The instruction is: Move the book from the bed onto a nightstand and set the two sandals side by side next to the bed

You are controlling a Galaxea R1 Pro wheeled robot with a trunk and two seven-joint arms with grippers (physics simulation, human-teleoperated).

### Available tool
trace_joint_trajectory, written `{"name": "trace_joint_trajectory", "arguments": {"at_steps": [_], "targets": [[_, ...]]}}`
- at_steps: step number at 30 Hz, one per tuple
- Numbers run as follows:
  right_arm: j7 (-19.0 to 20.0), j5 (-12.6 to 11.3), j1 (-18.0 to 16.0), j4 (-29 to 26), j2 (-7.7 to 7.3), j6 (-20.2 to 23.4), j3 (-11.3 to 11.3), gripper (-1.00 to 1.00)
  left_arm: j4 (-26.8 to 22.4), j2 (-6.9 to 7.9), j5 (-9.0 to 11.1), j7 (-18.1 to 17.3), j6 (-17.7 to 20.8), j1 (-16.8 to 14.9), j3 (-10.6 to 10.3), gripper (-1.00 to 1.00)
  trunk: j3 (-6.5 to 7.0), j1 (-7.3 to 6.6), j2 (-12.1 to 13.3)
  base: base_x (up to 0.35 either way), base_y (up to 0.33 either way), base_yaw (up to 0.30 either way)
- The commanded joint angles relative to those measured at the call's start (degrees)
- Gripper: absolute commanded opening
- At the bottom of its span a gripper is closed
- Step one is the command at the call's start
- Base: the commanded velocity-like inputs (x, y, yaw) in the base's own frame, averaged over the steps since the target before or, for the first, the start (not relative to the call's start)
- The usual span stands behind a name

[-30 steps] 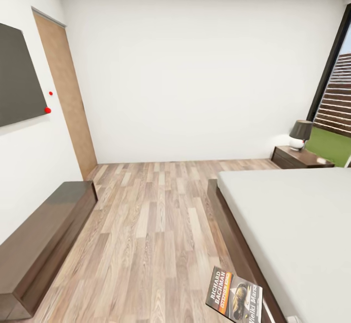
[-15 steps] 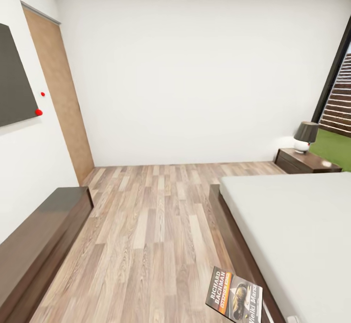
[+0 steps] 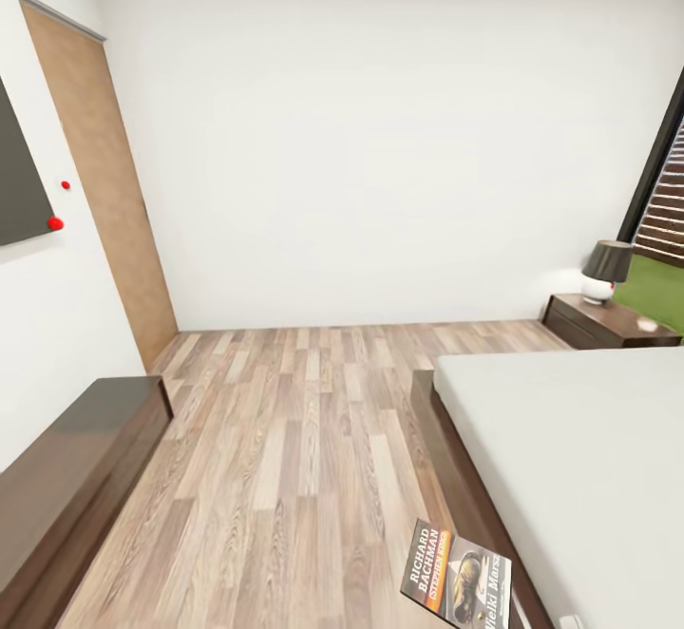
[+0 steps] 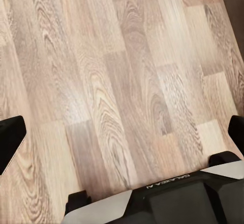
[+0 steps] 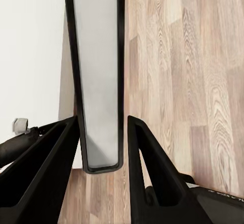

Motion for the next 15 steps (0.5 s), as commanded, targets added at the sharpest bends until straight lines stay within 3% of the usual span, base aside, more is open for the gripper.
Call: {"name": "trace_joint_trajectory", "arguments": {"at_steps": [1, 15], "targets": [[0.2, -0.6, -0.1, 0.2, 0.0, 0.6, 0.1, -1.0, 0.1, 0.02, 0.6, -0.2, -0.2, 0.0, -0.5, 1.0, -0.1, 0.06, -0.1, 0.33, 0.0, 0.0], [0.2, -0.5, -0.1, 0.2, 0.0, 0.6, 0.1, -1.0, 0.1, -0.05, 0.6, -0.2, -0.2, 0.0, -0.5, 1.0, -0.1, 0.06, -0.1, 0.33, 0.0, 0.0]]}}
